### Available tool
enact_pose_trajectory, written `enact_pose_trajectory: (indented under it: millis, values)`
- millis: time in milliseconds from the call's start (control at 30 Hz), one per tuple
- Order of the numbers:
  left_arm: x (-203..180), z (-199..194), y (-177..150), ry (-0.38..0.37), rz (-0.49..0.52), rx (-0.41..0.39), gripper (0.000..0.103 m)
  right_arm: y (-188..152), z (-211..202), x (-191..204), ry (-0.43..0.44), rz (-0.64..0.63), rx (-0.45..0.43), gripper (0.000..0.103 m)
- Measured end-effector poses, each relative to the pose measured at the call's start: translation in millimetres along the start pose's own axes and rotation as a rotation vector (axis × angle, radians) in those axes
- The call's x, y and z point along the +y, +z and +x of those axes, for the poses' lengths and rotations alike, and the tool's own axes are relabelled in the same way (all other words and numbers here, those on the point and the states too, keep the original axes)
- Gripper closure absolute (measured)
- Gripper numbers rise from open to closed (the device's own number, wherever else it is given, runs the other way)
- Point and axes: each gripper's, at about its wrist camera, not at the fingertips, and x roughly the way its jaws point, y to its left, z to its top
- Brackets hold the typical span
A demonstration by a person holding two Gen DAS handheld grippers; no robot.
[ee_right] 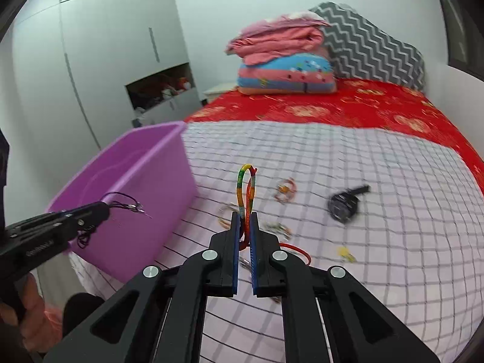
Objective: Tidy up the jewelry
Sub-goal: 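Carry the red-string bracelet and cord necklace into the basin and open both tools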
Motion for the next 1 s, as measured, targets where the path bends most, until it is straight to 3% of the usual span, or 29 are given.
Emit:
enact_pose_trajectory:
  millis: [433, 700, 1000]
  values:
    - [111, -30, 45, 0.181, -0.112, -0.104, 0.096, 76, 46, 141, 0.225, -0.179, -0.052, 0.097]
    - [160, -6, 22, 0.257, -0.183, -0.028, 0.096, 79, 99, 202, 0.300, -0.247, 0.056, 0.097]
    - [184, 13, 11, 0.294, -0.232, 0.028, 0.096, 66, 144, 219, 0.281, -0.278, 0.192, 0.097]
